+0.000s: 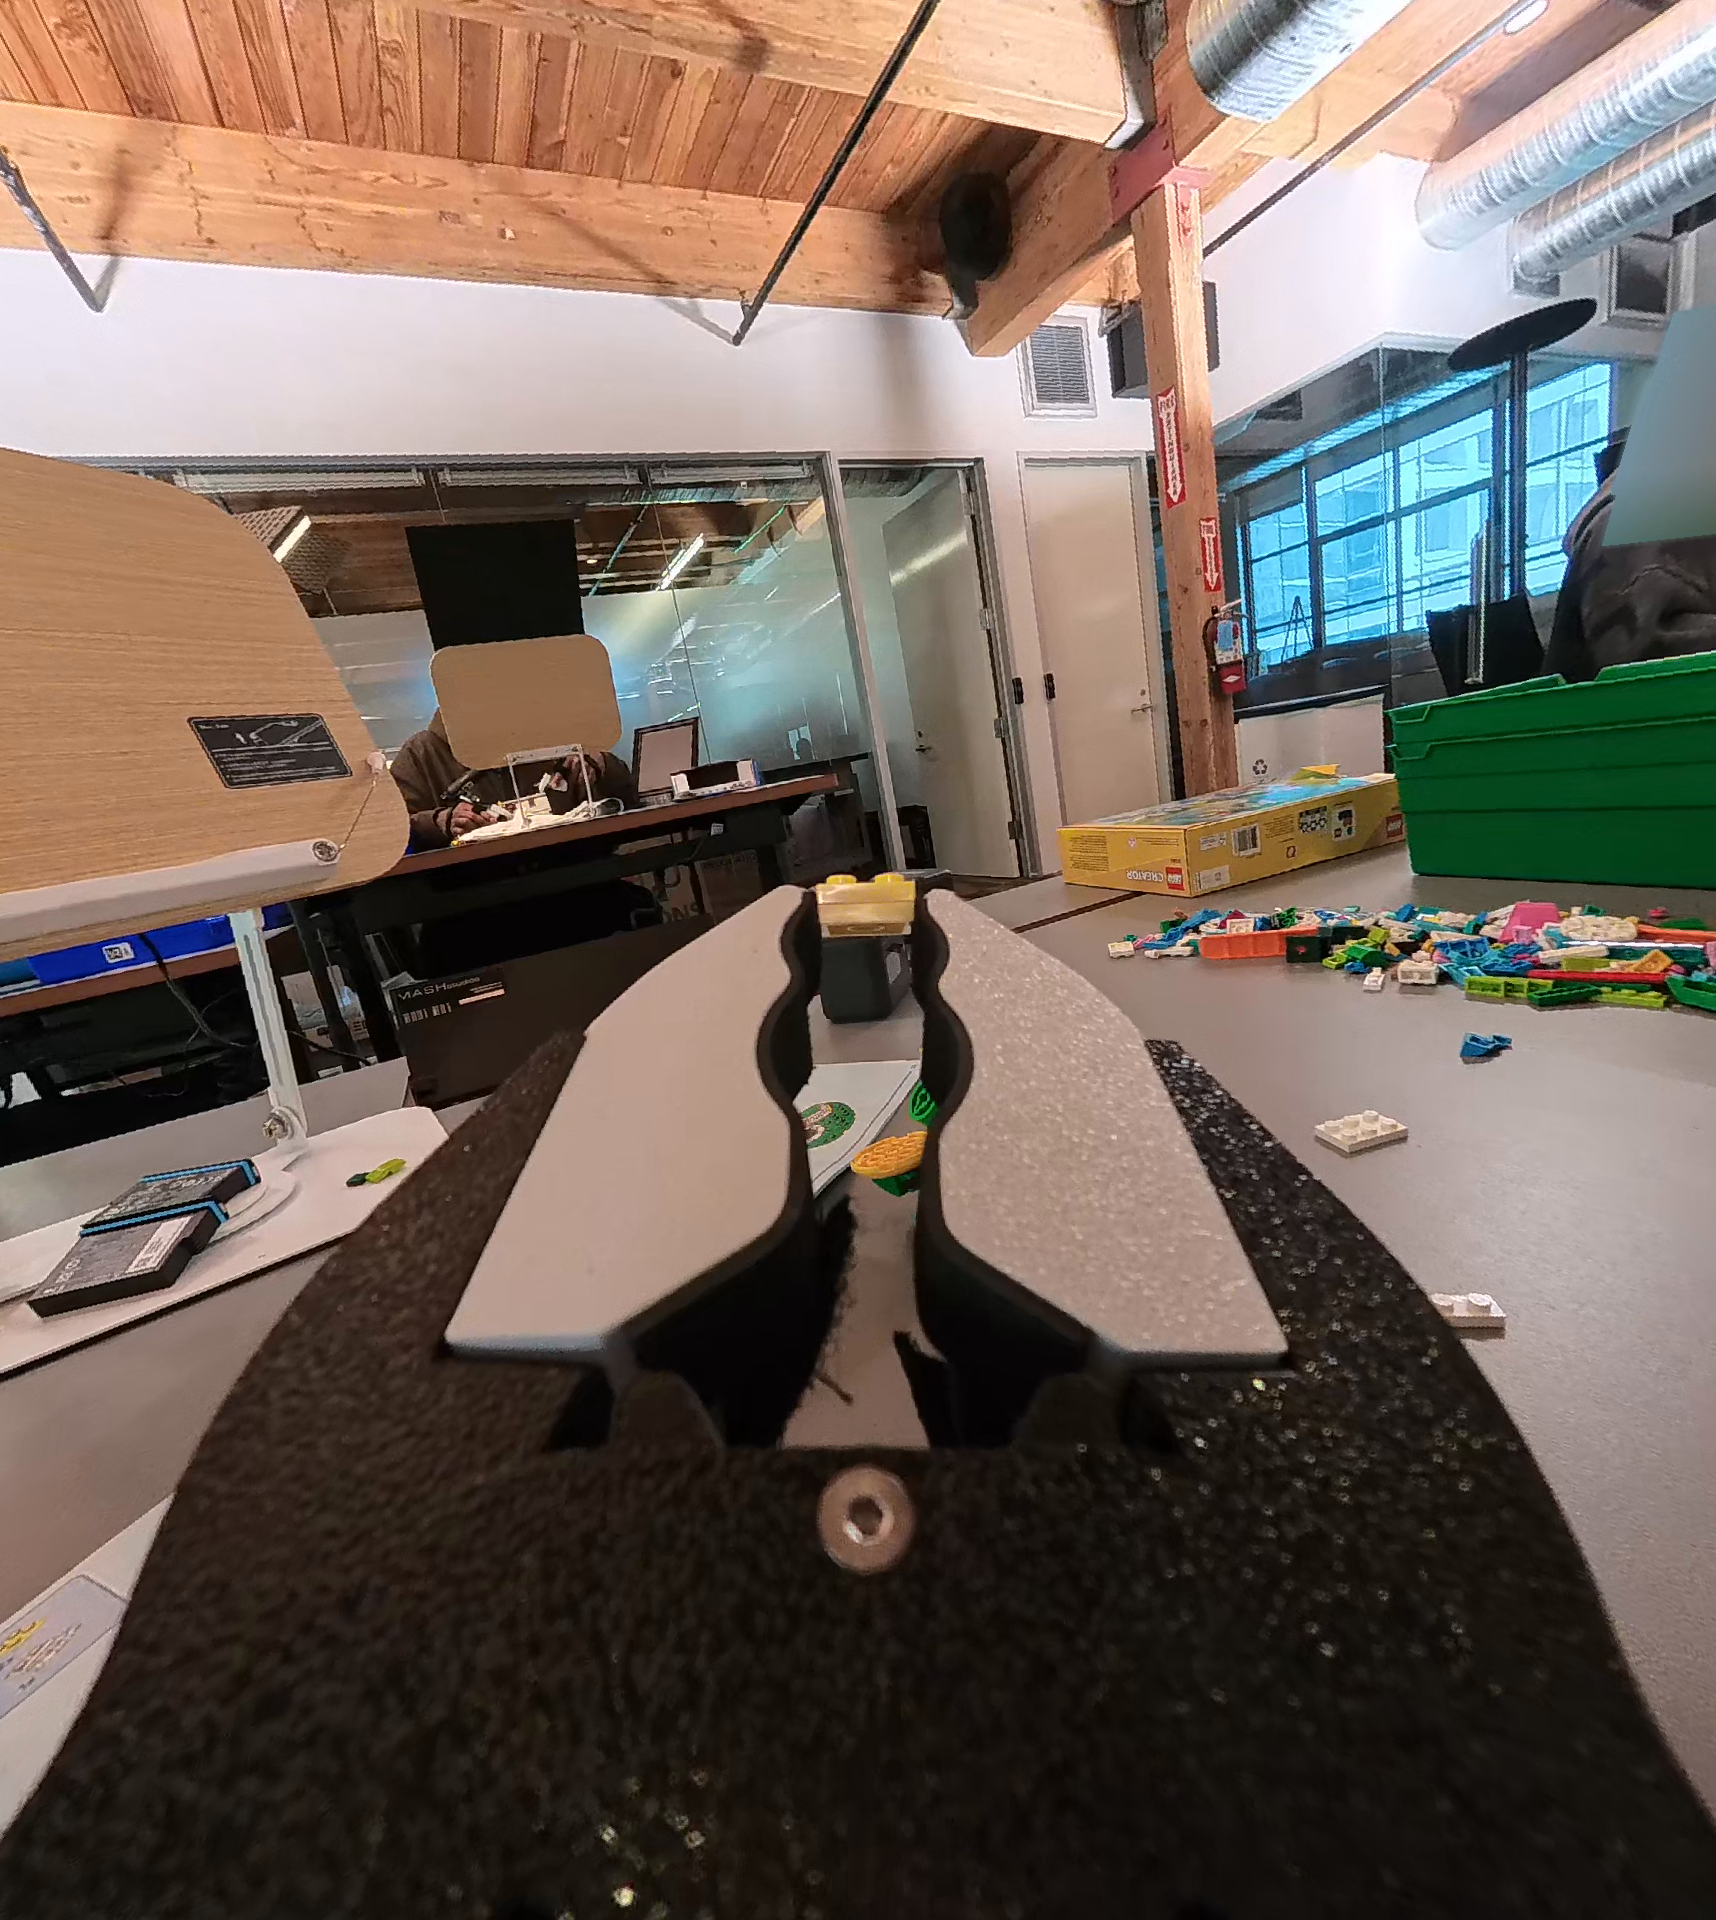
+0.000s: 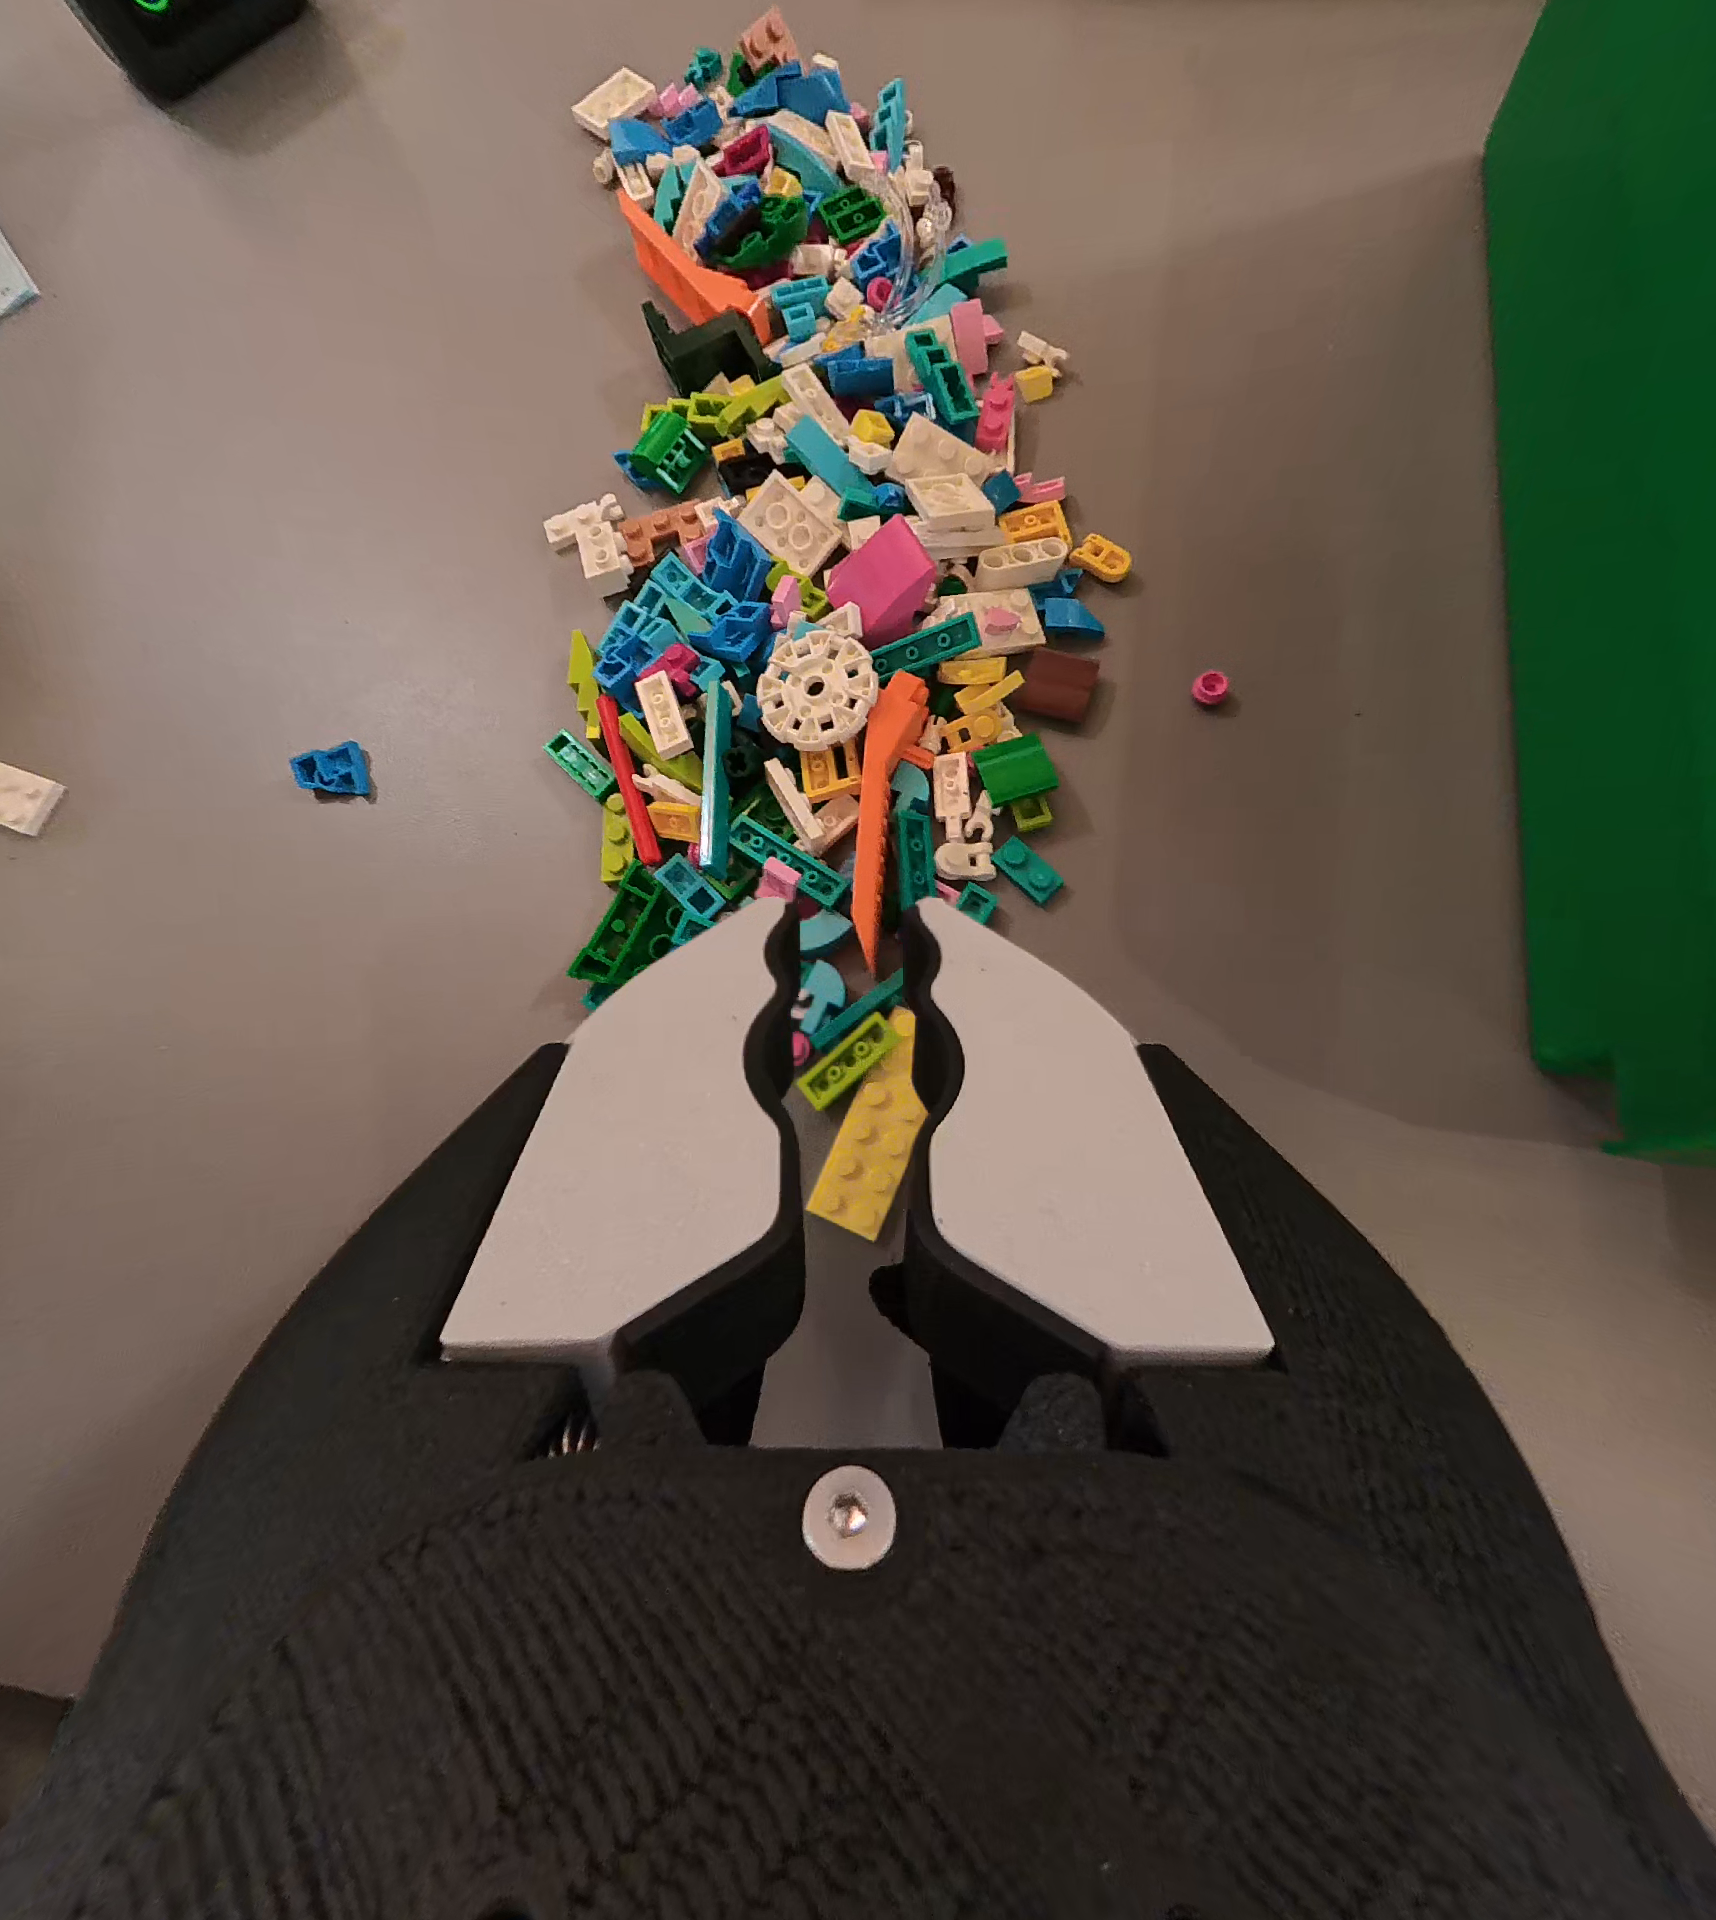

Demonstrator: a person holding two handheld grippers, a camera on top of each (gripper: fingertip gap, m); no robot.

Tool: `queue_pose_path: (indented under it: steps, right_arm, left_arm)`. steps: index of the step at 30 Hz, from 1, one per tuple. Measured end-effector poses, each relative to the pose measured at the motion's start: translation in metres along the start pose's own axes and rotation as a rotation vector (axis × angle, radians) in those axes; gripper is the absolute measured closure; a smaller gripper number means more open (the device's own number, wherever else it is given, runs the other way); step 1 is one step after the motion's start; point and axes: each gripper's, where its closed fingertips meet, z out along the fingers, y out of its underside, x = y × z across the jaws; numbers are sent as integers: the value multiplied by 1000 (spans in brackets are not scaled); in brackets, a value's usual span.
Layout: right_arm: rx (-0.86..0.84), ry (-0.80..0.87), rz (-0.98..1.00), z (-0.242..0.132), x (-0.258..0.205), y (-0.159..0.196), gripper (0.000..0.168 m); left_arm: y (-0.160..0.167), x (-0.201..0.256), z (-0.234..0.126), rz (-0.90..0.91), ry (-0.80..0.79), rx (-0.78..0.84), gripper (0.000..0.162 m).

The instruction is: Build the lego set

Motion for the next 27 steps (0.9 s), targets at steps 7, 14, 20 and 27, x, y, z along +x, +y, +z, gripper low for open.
queue_pose_path:
  steps: [7, 14, 20, 27]
  right_arm:
    - [-20, -6, 8, 3, -2, 5, 151]
    - [-30, -23, 6, 4, -5, 6, 151]
    - [-35, -28, 4, 7, -7, 7, 151]
    - [-32, -26, -6, 9, -7, 4, 151]
  left_arm:
    - [0, 1, 0, 0, 0, 0, 146]
    - [1, 1, 1, -1, 2, -2, 146]
    - [1, 2, 1, -1, 3, -2, 146]
    - [1, 3, 1, 0, 4, -3, 146]
